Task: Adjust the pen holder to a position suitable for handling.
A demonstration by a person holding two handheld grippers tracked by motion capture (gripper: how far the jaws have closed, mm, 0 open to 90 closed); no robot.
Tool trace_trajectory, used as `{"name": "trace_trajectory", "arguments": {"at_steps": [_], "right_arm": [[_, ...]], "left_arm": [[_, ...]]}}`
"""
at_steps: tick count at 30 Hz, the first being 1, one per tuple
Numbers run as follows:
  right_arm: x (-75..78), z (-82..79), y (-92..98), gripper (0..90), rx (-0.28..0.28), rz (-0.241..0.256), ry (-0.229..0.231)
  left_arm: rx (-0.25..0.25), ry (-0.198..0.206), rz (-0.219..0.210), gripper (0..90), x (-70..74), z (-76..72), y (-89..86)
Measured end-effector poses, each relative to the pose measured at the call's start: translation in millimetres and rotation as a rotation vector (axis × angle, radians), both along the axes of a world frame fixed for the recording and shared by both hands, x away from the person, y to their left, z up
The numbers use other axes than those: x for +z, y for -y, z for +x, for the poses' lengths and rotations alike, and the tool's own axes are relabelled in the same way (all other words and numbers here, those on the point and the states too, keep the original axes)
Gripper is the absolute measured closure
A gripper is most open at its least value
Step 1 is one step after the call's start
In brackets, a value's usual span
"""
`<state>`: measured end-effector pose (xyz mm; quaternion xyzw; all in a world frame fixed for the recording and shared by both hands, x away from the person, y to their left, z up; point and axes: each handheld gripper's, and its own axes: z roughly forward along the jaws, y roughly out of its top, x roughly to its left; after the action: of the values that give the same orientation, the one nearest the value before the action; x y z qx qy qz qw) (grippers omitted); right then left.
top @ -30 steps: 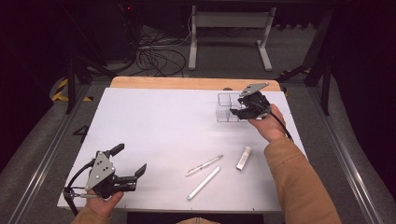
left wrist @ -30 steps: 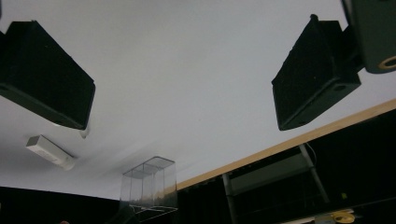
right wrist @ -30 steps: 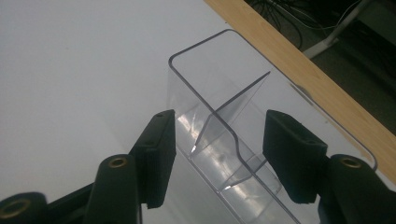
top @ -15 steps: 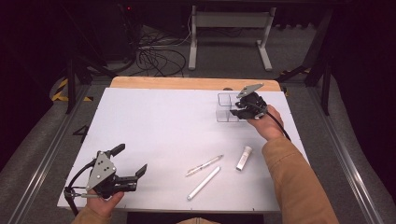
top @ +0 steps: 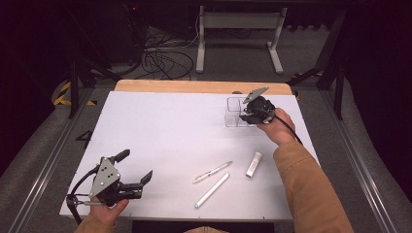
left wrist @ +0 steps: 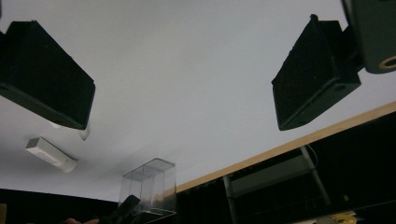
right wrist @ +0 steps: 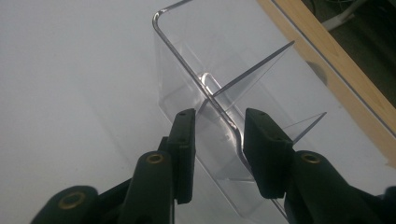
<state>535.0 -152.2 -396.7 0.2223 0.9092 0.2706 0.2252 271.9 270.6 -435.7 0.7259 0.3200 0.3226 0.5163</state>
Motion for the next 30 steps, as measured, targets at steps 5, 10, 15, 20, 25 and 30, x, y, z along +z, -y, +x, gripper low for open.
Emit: {"name": "trace_trajectory", "arguments": {"at_steps": [5,10,15,20,25,30], "right_arm": [[3.6,-2.0,-3.0,75.5,0.051,-0.067,0.017],[7.2,-5.0,-10.0,82.0,0.122,-0.109,0.026],[9.1,-10.8,-17.4,88.4,0.146,-0.096,0.025],[18.8,-21.5,-29.4,88.0,0.205,-0.041,0.031],[32.1,-38.0,-50.4,87.2,0.301,-0.004,0.019],[36.3,-52.2,-74.7,86.4,0.405,0.013,-0.010]], "left_arm": [[0.004,-0.002,0.005,6.5,-0.2,0.7,0.5],[0.005,-0.003,0.003,6.5,-0.4,0.9,0.1],[0.005,-0.002,0.002,6.5,-0.2,0.7,-0.4],[0.005,-0.003,0.003,6.5,-0.3,0.6,0.1],[0.005,0.000,0.008,6.5,-0.3,1.0,0.5],[0.002,-0.003,0.005,6.5,-0.3,0.5,0.3]]}}
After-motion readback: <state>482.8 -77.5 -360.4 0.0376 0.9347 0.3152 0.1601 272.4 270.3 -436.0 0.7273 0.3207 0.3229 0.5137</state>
